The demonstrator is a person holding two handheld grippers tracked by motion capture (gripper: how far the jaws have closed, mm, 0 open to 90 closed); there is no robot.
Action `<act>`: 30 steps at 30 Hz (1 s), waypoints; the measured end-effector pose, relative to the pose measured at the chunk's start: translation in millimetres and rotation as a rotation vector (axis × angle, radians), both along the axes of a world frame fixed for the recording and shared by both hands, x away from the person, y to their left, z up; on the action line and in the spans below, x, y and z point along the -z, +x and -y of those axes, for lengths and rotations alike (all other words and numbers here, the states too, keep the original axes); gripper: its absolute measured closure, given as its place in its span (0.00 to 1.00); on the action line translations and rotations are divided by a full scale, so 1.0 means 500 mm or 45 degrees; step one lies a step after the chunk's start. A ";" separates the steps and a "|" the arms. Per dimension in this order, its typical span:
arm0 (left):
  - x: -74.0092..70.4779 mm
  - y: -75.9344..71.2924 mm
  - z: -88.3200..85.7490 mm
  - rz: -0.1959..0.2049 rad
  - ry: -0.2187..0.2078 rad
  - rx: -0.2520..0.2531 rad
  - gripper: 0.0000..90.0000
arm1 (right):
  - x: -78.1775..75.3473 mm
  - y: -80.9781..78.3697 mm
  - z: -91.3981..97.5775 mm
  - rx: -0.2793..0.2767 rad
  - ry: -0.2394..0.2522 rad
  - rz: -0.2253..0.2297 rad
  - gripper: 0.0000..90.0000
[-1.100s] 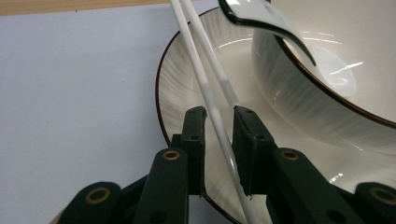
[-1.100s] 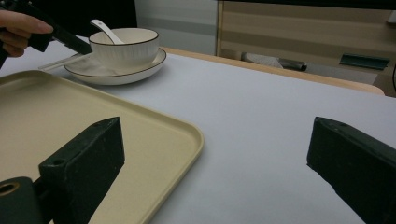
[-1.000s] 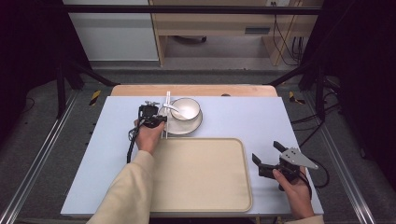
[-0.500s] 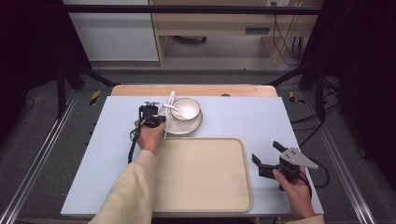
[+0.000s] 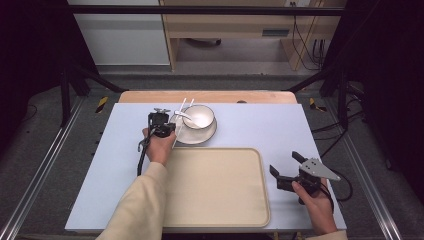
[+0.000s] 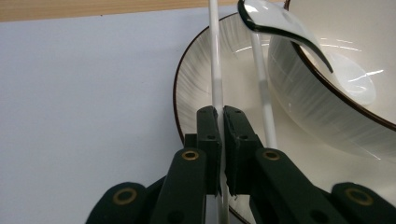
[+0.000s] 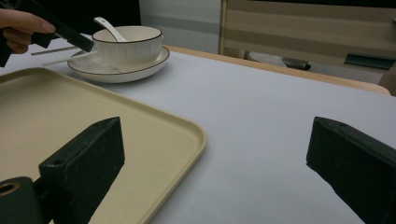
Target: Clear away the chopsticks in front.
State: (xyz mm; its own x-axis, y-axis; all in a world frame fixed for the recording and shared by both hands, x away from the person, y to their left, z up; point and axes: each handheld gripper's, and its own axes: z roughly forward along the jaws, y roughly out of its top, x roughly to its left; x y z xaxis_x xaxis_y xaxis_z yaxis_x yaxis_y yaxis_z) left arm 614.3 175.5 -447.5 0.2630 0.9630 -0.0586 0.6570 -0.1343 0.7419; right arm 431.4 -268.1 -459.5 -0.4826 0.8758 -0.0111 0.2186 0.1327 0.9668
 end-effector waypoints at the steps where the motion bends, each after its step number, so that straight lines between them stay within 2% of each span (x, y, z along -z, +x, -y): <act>1: -0.006 -0.005 -0.009 0.010 -0.008 -0.007 0.95 | 0.000 0.000 0.000 0.000 0.006 -0.002 0.05; 6: -0.022 -0.025 -0.030 0.035 -0.034 -0.027 0.95 | 0.002 0.004 -0.002 -0.008 0.018 -0.007 0.05; 7: -0.028 -0.040 -0.041 0.044 -0.061 -0.048 0.95 | 0.004 0.005 -0.002 -0.005 0.028 -0.018 0.05; 8: -0.028 -0.040 -0.041 0.044 -0.061 -0.048 0.95 | 0.004 0.005 -0.002 -0.005 0.028 -0.018 0.05; 9: -0.032 -0.059 -0.052 0.055 -0.075 -0.068 0.95 | 0.007 0.010 -0.007 -0.015 0.038 -0.034 0.05; 10: -0.032 -0.059 -0.052 0.055 -0.075 -0.068 0.95 | 0.007 0.010 -0.007 -0.015 0.038 -0.034 0.05; 11: -0.032 -0.080 -0.063 0.052 -0.091 -0.098 0.95 | 0.009 0.013 -0.013 -0.024 0.029 -0.034 0.05; 12: -0.032 -0.080 -0.063 0.052 -0.091 -0.098 0.95 | 0.009 0.015 -0.015 -0.033 0.020 -0.029 0.05; 13: -0.028 -0.103 -0.073 0.046 -0.118 -0.135 0.95 | 0.008 0.015 -0.018 -0.042 0.026 -0.036 0.05; 14: -0.028 -0.103 -0.073 0.046 -0.118 -0.135 0.95 | 0.008 0.015 -0.018 -0.042 0.026 -0.036 0.05; 15: -0.027 -0.129 -0.076 0.052 -0.108 -0.155 0.95 | 0.005 0.012 -0.021 -0.056 0.016 -0.033 0.05; 16: -0.027 -0.129 -0.076 0.052 -0.108 -0.155 0.95 | 0.005 0.012 -0.021 -0.056 0.016 -0.033 0.05; 17: -0.028 -0.158 -0.075 0.057 -0.106 -0.167 0.95 | 0.001 0.007 -0.022 -0.068 0.007 -0.025 0.05; 18: -0.028 -0.158 -0.075 0.057 -0.106 -0.167 0.95 | 0.001 0.007 -0.022 -0.068 0.007 -0.025 0.05; 19: -0.032 -0.187 -0.071 0.065 -0.108 -0.178 0.95 | 0.000 0.004 -0.021 -0.072 0.008 -0.016 0.05; 21: -0.038 -0.216 -0.068 0.080 -0.107 -0.187 0.95 | -0.002 0.003 -0.020 -0.069 0.013 -0.018 0.05; 22: -0.038 -0.216 -0.068 0.080 -0.107 -0.187 0.95 | -0.002 0.003 -0.020 -0.069 0.013 -0.018 0.05; 23: -0.043 -0.246 -0.063 0.090 -0.112 -0.195 0.95 | -0.004 0.001 -0.020 -0.067 0.019 -0.015 0.05; 24: -0.043 -0.246 -0.063 0.090 -0.112 -0.195 0.95 | -0.004 0.001 -0.020 -0.067 0.019 -0.015 0.05; 25: -0.047 -0.276 -0.060 0.091 -0.110 -0.199 0.95 | -0.006 0.000 -0.021 -0.064 0.016 -0.016 0.05; 27: -0.049 -0.305 -0.059 0.096 -0.133 -0.205 0.95 | -0.008 -0.001 -0.026 -0.067 0.025 -0.014 0.05; 28: -0.049 -0.319 -0.058 0.105 -0.120 -0.205 0.95 | -0.008 -0.002 -0.029 -0.071 0.023 -0.009 0.05; 29: -0.047 -0.332 -0.060 0.109 -0.147 -0.211 0.95 | -0.008 -0.002 -0.032 -0.077 0.016 -0.008 0.05; 30: -0.047 -0.332 -0.060 0.109 -0.147 -0.211 0.95 | -0.008 -0.002 -0.032 -0.077 0.016 -0.008 0.05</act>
